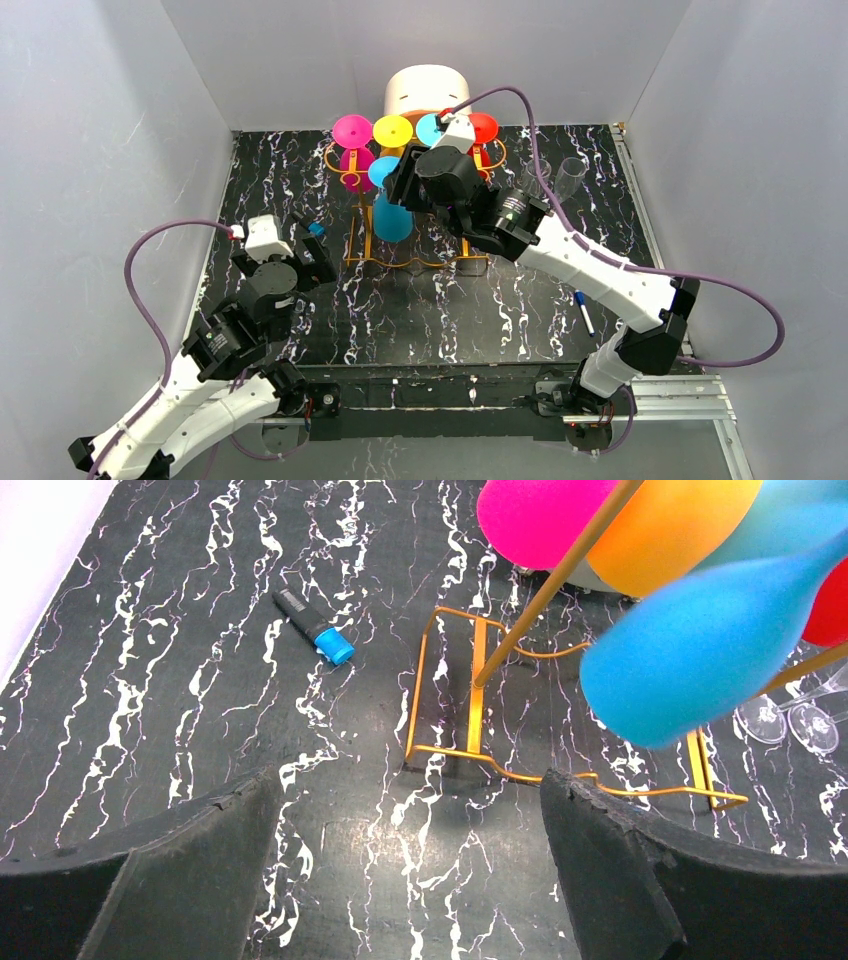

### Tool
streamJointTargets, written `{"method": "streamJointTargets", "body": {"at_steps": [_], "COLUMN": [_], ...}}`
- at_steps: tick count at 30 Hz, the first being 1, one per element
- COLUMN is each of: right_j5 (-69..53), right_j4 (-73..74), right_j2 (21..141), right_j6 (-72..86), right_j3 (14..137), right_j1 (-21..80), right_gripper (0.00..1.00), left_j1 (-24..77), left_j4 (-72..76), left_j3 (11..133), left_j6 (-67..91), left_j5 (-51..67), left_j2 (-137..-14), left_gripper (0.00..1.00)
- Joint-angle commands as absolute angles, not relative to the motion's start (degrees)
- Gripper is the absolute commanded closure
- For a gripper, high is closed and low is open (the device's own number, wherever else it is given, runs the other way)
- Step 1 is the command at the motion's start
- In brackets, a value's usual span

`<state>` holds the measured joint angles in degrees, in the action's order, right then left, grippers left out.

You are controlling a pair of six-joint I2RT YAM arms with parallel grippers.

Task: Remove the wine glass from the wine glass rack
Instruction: Pick up the wine glass from the wine rack.

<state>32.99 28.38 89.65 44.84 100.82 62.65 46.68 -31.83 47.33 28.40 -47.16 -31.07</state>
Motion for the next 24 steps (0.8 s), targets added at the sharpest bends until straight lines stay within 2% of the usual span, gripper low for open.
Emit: {"method": "streamJointTargets", "body": {"at_steps": [1, 14, 24], "right_j5": [36.15, 40.54, 40.71], "right_j4": [28.31, 23.62, 24.27], "right_j2": [89.12, 88.84, 89.61], "right_j6": [44.98, 43.81, 41.4], "right_j3": [104.16, 101.07, 102.36], "right_j1": [62.67, 62.67, 61.05], "right_gripper": [0.46, 0.48, 0.44], "left_j1": [46.58, 46.61, 46.6], "left_j4": [-32.08, -30.35, -29.8], "left_j3": [48.77, 51.12, 50.66], "left_j6": [29.38, 31.17, 29.97], "left_j5": [-48.51, -48.4, -48.45], "left_j2": [-30.26, -31.71, -30.69], "left_gripper": [0.02, 0.02, 0.02]}}
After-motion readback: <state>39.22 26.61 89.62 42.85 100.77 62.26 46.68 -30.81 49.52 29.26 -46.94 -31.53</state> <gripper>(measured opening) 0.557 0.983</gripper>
